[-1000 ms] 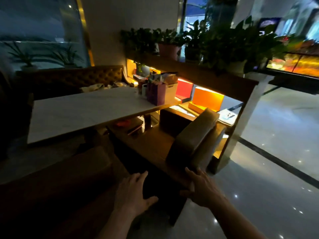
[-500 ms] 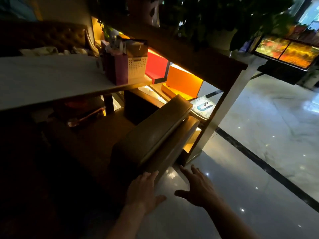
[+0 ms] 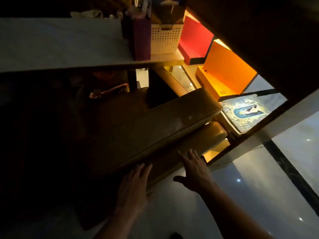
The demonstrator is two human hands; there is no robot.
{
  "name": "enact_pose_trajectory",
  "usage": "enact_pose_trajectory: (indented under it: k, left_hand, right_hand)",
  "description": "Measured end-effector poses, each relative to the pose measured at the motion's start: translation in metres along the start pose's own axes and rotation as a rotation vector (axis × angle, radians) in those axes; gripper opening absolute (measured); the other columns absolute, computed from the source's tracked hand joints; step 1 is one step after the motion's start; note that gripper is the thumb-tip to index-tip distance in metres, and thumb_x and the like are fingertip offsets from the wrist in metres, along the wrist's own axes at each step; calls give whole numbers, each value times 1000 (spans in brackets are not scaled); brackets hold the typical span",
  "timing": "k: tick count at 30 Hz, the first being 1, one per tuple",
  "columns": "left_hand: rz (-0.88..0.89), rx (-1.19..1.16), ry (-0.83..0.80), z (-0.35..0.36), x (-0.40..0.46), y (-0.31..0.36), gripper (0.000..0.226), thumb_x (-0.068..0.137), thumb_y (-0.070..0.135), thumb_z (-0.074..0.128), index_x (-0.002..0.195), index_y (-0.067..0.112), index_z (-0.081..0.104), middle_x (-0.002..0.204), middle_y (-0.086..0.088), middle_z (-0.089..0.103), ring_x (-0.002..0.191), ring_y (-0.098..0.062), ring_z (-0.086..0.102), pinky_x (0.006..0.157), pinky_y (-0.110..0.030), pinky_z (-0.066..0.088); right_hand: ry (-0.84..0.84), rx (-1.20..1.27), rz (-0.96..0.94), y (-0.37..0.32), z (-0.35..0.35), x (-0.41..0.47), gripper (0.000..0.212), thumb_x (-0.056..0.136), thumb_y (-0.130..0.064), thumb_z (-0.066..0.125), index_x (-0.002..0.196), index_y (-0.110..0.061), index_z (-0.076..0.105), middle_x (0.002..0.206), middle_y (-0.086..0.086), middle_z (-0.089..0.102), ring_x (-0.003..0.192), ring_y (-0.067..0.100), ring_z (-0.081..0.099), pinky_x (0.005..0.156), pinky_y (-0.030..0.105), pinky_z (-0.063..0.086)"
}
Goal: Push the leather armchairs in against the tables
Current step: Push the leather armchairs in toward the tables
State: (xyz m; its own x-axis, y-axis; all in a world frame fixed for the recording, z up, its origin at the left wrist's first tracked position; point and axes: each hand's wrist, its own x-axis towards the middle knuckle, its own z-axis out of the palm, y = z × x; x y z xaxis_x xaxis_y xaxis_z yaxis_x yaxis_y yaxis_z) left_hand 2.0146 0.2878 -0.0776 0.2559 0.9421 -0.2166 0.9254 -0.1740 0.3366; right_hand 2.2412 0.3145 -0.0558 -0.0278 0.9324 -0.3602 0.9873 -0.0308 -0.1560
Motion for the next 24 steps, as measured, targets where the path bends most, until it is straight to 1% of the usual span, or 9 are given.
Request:
enact_pose_trajectory:
  k: [4,7,9,12,17,24]
  left_hand:
    - [-183,28,75,24,4,14,92,82,59,59,153,40,3,159,10,13,144,-16,18,114,-37,24]
    - [-237,59,130,31,5,19,91,77,62,61,153,39,15,154,9,28,136,-18,33,106,-39,35]
    - [-281,78,149,34,7,16,91,75,64,62,152,38,21,151,9,32,133,-18,37,104,-40,38]
    - [-308,93,140,40,11,11,88,77,64,62,151,40,21,150,12,31,134,-16,33,105,-41,37]
    - [-324,80,130,39,12,12,83,81,62,62,151,42,22,148,13,33,134,-16,31,104,-40,38]
    - [-320,26,116,38,1,9,83,84,58,62,149,46,12,150,20,22,137,-12,21,102,-39,42]
  right_hand:
    - [-4,-83,-176,32,7,49,113,78,-57,74,155,-38,-7,164,13,-17,149,34,-16,121,53,1]
    - [-6,-77,-249,45,11,73,122,74,-62,75,154,-40,-14,161,12,-24,147,35,-24,120,52,-4]
    - [8,-69,-279,50,15,79,122,72,-66,73,153,-41,-15,161,11,-26,147,35,-25,121,53,-4]
    - [53,-88,-310,58,21,77,118,74,-73,66,154,-40,-15,164,12,-20,149,35,-19,123,55,3]
    - [83,-160,-320,57,23,73,113,75,-79,58,157,-34,-7,165,19,-4,151,40,-4,122,57,11]
    - [57,-218,-290,47,28,56,108,79,-81,48,157,-31,-8,164,20,-3,151,41,-3,122,53,5]
